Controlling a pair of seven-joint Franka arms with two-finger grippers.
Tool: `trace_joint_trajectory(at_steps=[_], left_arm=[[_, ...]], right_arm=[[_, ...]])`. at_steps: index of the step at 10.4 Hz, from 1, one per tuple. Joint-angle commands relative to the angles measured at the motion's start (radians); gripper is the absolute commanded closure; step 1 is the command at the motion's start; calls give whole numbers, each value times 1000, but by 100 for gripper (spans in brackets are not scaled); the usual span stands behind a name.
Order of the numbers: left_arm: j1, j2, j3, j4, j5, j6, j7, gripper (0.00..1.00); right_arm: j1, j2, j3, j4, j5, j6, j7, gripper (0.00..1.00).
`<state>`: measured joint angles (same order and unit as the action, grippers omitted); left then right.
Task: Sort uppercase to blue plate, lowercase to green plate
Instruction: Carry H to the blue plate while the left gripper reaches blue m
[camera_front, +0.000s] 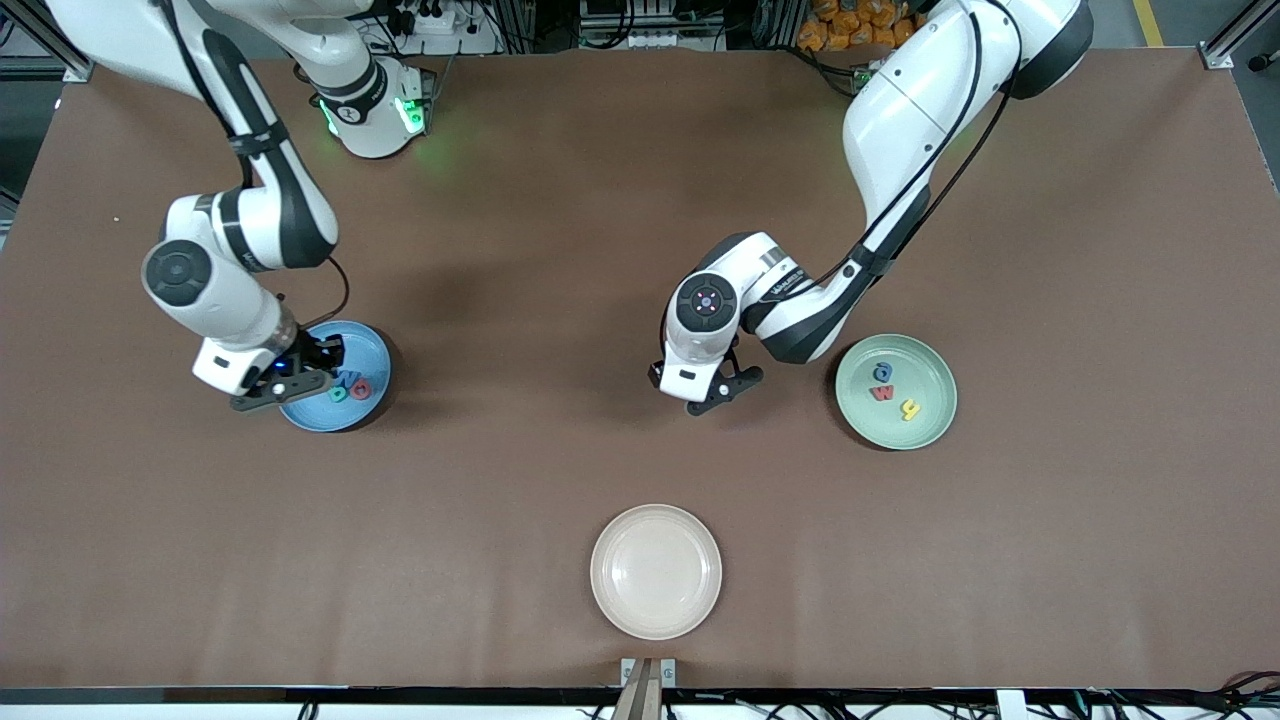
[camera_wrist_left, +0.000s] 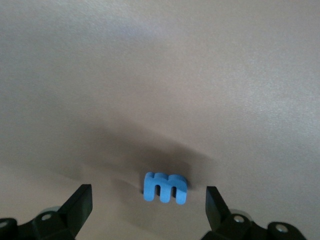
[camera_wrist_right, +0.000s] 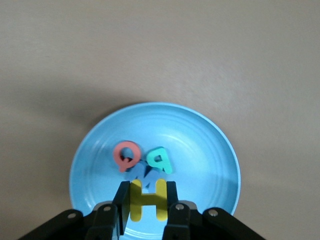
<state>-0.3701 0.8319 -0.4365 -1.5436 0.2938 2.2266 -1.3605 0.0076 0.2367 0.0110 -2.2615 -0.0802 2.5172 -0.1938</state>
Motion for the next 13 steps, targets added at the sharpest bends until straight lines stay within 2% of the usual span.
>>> trace_joint_trajectory(at_steps=[1, 3, 6, 9, 11, 12, 13], left_arm=[[-47, 26, 39, 22, -1, 37, -9, 0], [-99, 35, 93, 20, -1, 62, -12, 0], [-95, 30, 93, 20, -1, 62, -9, 0], [-89, 23, 93, 22, 1, 62, -9, 0], [-87, 12, 93, 20, 5, 67, -6, 0], [-82, 7, 93, 14, 7, 86, -6, 0], [-82, 4, 93, 11, 7, 88, -6, 0]], right_arm=[[-4, -24, -3, -50, 48, 61, -13, 78], [-1, -5, -5, -50, 92, 92, -13, 79], [-6, 61, -11, -58, 92, 188, -16, 79], [-8, 93, -69, -59, 92, 233, -120, 79], [-9, 95, -82, -61, 92, 235, -148, 79], [-9, 95, -82, -64, 94, 235, -148, 78], [-12, 95, -82, -66, 94, 235, -145, 70]])
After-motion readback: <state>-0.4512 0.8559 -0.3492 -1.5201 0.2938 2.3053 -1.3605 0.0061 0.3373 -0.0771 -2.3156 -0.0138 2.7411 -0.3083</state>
